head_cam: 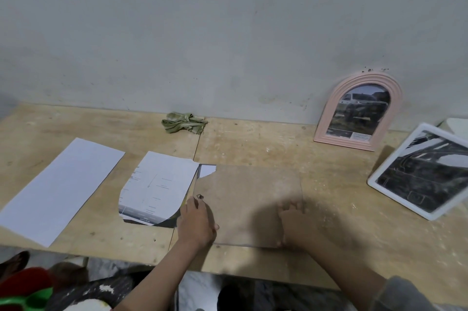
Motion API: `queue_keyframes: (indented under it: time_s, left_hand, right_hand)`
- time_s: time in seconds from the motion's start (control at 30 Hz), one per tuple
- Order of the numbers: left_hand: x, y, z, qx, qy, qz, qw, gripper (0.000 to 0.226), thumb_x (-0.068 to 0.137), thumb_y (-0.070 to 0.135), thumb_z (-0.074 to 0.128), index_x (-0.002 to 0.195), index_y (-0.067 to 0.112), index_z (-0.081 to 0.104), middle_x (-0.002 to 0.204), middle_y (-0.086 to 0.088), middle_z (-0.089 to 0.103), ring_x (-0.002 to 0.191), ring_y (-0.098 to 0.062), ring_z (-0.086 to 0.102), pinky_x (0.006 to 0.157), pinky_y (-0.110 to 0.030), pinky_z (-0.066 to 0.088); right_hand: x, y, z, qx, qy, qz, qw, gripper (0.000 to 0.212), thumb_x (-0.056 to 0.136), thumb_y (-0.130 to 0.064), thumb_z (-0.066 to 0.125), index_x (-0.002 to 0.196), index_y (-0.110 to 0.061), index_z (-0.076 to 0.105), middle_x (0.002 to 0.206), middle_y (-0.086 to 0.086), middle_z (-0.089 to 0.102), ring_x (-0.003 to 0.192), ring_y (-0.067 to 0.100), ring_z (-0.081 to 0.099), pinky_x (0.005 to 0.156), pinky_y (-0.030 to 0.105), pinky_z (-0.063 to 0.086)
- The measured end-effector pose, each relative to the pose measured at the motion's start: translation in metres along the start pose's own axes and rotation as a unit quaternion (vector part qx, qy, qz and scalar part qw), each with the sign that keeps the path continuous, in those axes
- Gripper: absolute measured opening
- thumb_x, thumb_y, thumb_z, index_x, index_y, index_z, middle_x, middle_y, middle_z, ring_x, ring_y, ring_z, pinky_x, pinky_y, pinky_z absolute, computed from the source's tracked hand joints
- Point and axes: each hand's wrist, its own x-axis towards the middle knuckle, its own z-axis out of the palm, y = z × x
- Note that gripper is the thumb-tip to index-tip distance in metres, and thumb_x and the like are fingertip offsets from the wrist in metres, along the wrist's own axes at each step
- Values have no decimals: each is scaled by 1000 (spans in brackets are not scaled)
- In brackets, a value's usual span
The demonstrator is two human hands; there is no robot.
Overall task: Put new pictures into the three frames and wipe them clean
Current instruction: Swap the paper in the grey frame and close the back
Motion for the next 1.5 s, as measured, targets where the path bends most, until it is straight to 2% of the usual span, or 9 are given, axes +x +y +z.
queue_keyframes:
  time_s: [0.1,0.23,0.4,0.7,0.97,1.1,1.23,1.4,1.5]
  left_hand:
    - [10,-2,-14,88,-43,46,994,79,79,48,66,139,10,33,158,-9,3,144,-28,13,114,-45,19]
    - [28,-9,-28,138,-108,90,981,101,74,42,76,146,5,16,161,-10,-1,149,-22,-2,118,-49,4]
    - [36,-5,-28,163,-107,105,975,123,67,43,81,149,-1,-1,159,-13,2,148,-26,0,118,-47,4]
    - [38,-10,-37,156,-143,165,963,129,67,47,80,148,-5,-6,158,-19,-10,147,-36,0,118,-38,10]
    - [46,-14,-32,215,-135,198,947,132,64,58,76,146,-9,-1,155,-27,-4,146,-38,-3,118,-44,7]
    - [51,2,-38,241,-142,210,937,147,55,56,83,146,-7,-13,155,-25,-20,145,-38,-17,118,-48,-1]
    - [65,23,-43,276,-134,245,920,152,51,50,87,145,-8,-17,148,-24,-33,145,-39,-16,117,-48,0]
    - [75,32,-38,310,-158,236,908,168,35,47,93,142,-8,-24,151,-24,-30,143,-38,-21,118,-48,-1]
    - [79,31,-37,308,-153,253,904,153,51,45,89,143,-9,-22,150,-25,-30,144,-40,-19,119,-47,-1]
  right_hand:
    - [2,15,-7,-52,3,-38,998,107,76,-37,74,151,-16,1,156,22,3,145,36,0,118,45,11]
    - [11,33,-15,-28,5,-25,999,118,70,-34,77,151,-24,-8,158,10,-15,146,32,-2,115,47,20]
    - [25,29,-34,-66,-7,-46,997,150,49,-49,87,146,-1,-18,154,19,-21,144,33,-16,117,45,5]
    - [36,32,-36,-35,8,-75,997,144,51,-40,89,146,5,-10,153,25,-17,144,37,-8,119,41,10]
    - [36,28,-35,-44,-7,-66,997,142,55,-37,88,145,6,-13,153,26,-17,144,37,-11,118,40,5]
    - [35,23,-38,-55,9,-58,997,129,66,-26,83,144,6,-15,154,27,-14,143,39,-9,118,45,3]
    - [40,23,-44,-105,10,-58,993,141,60,-39,86,144,2,-19,155,22,-17,143,39,-11,117,50,-1]
    - [45,25,-45,-113,13,-60,992,142,60,-38,85,143,0,-23,154,19,-20,143,38,-12,115,51,-1]
    - [49,25,-42,-99,18,-59,993,138,62,-29,84,143,0,-23,153,18,-24,144,37,-11,115,51,2]
